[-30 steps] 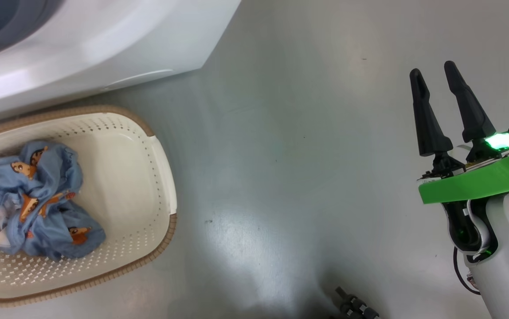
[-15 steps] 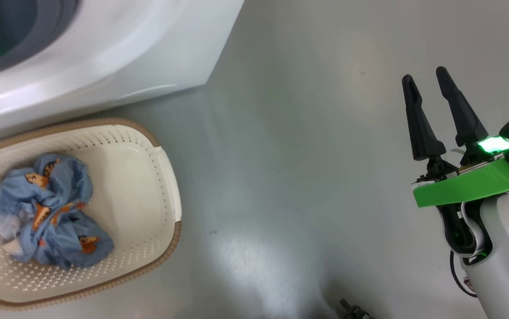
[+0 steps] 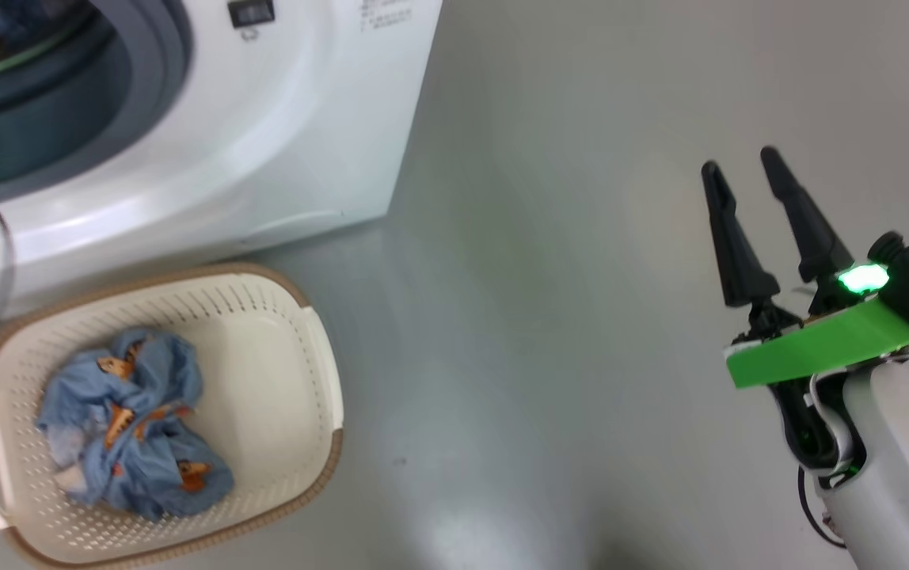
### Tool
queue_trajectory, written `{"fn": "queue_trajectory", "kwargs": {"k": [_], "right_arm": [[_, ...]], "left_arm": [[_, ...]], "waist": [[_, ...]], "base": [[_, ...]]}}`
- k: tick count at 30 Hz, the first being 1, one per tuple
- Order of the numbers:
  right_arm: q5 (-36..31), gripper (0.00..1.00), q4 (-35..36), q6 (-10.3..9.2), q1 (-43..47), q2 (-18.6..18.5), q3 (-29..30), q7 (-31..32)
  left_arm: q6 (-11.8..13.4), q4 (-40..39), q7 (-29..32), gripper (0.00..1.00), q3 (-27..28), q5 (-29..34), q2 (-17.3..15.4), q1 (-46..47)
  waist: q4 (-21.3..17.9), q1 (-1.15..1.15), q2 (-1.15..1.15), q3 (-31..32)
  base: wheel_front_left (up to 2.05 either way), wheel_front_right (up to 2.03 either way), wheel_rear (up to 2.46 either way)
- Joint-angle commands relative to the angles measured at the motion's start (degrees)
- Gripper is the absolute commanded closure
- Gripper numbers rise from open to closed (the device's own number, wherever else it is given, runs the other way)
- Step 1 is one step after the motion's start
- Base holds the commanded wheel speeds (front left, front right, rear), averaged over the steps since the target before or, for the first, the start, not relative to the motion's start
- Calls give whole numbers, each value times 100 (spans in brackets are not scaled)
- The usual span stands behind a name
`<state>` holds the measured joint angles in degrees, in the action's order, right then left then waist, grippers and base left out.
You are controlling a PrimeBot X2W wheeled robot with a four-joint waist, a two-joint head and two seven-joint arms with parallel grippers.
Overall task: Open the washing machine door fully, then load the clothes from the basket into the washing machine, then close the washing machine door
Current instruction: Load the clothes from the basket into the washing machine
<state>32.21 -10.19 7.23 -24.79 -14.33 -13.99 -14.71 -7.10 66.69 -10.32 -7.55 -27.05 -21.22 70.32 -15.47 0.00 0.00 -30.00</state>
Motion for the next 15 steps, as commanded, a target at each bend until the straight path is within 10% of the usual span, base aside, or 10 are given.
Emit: {"fn": "queue_trajectory", "kwargs": {"k": [1,15], "right_arm": [[22,0,71,25,226,-89,-100,-29],[26,0,-163,25,645,-252,-224,-29]], "left_arm": [[-28,-203,-143,0,2,-86,-190,-268],[-37,-1303,-439,0,-424,-664,274,-2220]], "waist": [[125,0,0,383],[555,0,0,1595]], "base": [[0,0,0],[0,0,0]]}}
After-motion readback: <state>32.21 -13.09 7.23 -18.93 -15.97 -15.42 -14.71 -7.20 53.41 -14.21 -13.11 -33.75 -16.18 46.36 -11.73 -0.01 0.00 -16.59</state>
